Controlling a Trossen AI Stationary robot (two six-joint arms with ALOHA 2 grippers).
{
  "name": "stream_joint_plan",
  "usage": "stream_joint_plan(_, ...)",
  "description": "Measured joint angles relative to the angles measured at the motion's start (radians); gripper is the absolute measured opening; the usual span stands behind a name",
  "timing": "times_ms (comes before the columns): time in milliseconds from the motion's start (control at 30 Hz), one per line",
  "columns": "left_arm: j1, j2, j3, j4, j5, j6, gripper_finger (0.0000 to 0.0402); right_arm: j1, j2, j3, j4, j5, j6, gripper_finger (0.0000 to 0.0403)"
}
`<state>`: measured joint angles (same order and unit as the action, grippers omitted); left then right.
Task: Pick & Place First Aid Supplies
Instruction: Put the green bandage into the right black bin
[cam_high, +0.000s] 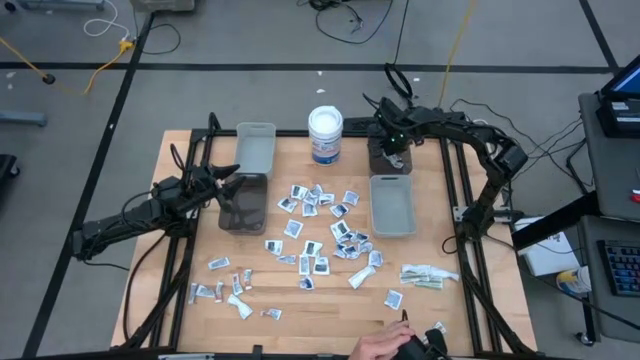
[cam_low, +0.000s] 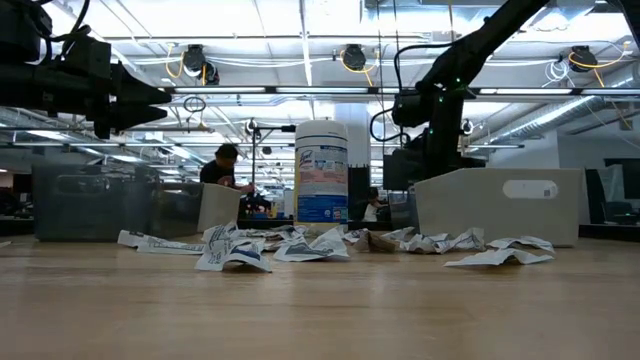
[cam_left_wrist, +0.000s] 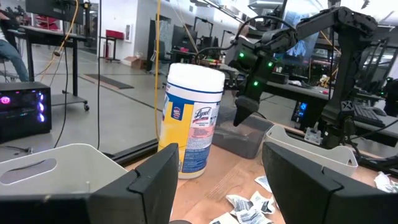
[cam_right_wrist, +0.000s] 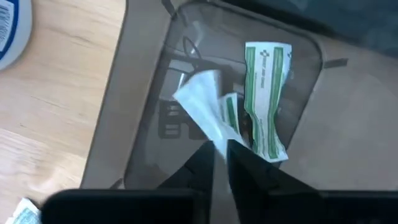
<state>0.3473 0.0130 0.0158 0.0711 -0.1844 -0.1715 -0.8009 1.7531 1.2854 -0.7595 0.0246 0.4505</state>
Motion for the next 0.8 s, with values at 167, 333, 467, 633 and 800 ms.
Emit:
stream_joint_plan(167, 0.0, 0.0, 0.0, 0.0, 0.0, 0.0, 0.0237, 0.0, -0.003, 0.0, 0.034, 0.0, -0.044, 0.0117)
stream_joint_plan(333, 0.0, 0.0, 0.0, 0.0, 0.0, 0.0, 0.0237, 0.0, -0.058, 0.006, 0.051, -0.05, -0.069, 0.0162)
stream_joint_plan(467, 0.0, 0.0, 0.0, 0.0, 0.0, 0.0, 0.0237, 0.0, -0.126, 0.007, 0.024, -0.065, -0.109, 0.0163)
stream_joint_plan(633, 0.0, 0.0, 0.0, 0.0, 0.0, 0.0, 0.0237, 0.012, -0.215, 0.007, -0.109, -0.078, -0.215, 0.0149)
stream_joint_plan(800, 0.0, 0.0, 0.0, 0.0, 0.0, 0.0, 0.0237, 0.031, -0.295, 0.007, -0.234, -0.079, -0.262, 0.0138)
